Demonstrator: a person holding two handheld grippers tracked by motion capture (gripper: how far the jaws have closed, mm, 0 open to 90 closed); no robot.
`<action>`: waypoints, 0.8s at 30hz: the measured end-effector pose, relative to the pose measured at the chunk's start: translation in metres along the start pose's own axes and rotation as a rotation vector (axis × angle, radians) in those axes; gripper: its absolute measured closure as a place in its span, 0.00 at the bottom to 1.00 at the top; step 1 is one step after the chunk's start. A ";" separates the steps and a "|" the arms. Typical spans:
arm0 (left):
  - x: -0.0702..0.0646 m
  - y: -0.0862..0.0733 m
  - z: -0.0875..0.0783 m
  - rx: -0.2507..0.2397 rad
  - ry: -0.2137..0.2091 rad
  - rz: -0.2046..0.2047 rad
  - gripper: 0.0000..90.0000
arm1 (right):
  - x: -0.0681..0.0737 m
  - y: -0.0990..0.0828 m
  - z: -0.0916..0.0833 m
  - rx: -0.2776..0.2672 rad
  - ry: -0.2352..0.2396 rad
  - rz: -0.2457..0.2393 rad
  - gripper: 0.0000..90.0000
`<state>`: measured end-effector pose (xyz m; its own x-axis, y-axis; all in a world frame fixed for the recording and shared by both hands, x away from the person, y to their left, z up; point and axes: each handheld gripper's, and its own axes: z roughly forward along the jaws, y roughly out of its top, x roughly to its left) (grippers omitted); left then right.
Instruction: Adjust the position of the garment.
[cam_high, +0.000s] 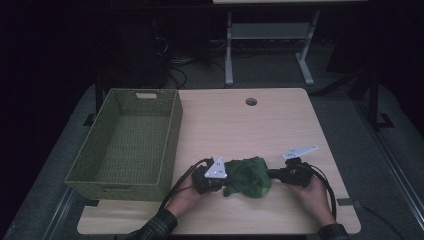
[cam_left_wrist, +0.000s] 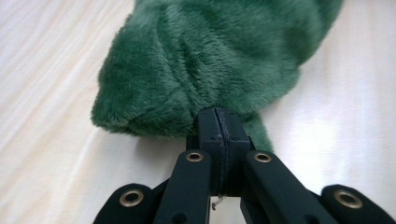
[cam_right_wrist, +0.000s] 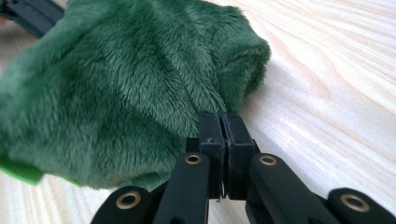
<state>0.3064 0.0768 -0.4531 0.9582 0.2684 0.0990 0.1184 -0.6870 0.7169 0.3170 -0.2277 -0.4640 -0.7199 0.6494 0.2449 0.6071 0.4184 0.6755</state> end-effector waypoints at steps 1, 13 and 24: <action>0.003 -0.001 0.002 0.010 0.008 -0.007 1.00 | 0.000 0.000 0.002 0.001 0.001 -0.007 0.98; -0.001 0.018 -0.033 -0.123 -0.022 -0.065 0.69 | 0.004 0.001 0.000 -0.038 0.001 -0.027 0.98; 0.000 0.052 -0.028 -0.175 -0.036 -0.010 0.67 | 0.008 0.003 -0.002 -0.049 0.002 -0.034 0.97</action>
<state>0.3057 0.0601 -0.3963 0.9662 0.2482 0.0693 0.0834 -0.5555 0.8273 0.3122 -0.2229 -0.4584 -0.7403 0.6342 0.2229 0.5655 0.4083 0.7166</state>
